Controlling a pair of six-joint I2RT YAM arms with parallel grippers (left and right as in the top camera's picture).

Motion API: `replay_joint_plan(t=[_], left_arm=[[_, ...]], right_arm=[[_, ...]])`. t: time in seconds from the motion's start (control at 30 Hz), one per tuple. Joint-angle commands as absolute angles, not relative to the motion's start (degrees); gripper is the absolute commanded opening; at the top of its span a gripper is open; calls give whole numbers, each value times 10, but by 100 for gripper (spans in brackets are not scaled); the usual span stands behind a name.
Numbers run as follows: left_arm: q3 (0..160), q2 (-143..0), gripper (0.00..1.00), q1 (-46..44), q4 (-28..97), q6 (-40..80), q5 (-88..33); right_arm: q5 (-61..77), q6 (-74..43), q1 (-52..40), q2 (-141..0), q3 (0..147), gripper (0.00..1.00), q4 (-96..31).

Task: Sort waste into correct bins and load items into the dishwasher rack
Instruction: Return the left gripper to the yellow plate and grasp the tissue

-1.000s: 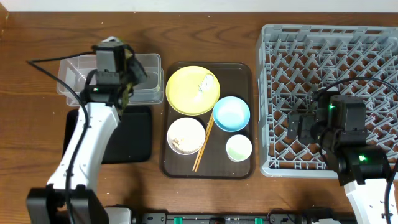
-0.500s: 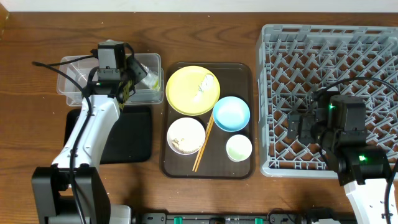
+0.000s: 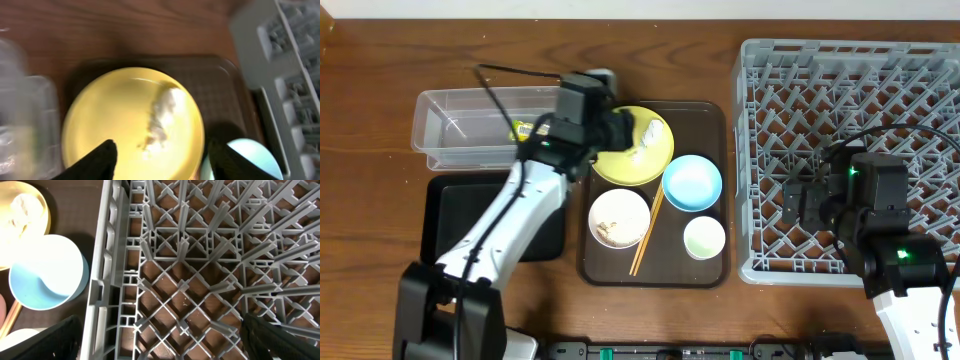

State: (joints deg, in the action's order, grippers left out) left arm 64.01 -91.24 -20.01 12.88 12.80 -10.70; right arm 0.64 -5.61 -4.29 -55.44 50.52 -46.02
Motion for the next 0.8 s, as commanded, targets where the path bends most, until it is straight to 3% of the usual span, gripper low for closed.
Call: replay_joint_plan(t=[0.0,0.43,0.53,0.67,0.7,0.77], left_arm=[[650,-951,64,-221,121,32,-109],[650,-1091,61,-232,65,24,-97],[650,-1103,48,-232,66,24,-97],[650,-1106,20,-232,65,24,-96],[650,-1106,19,-232,65,24,-96],[650,-1104,6,-232,65,24,-96]], right_arm=[[9,-51,-36,-554,517,99,-466],[9,-51,-36,-554,517,99,-475],[9,-51,-36,-554,517,99,-476],[9,-51,-36,-554,517,99,-477],[9,-51,-36,-554,517,99,-477],[9,-51,-36,-554,517,99,-477]])
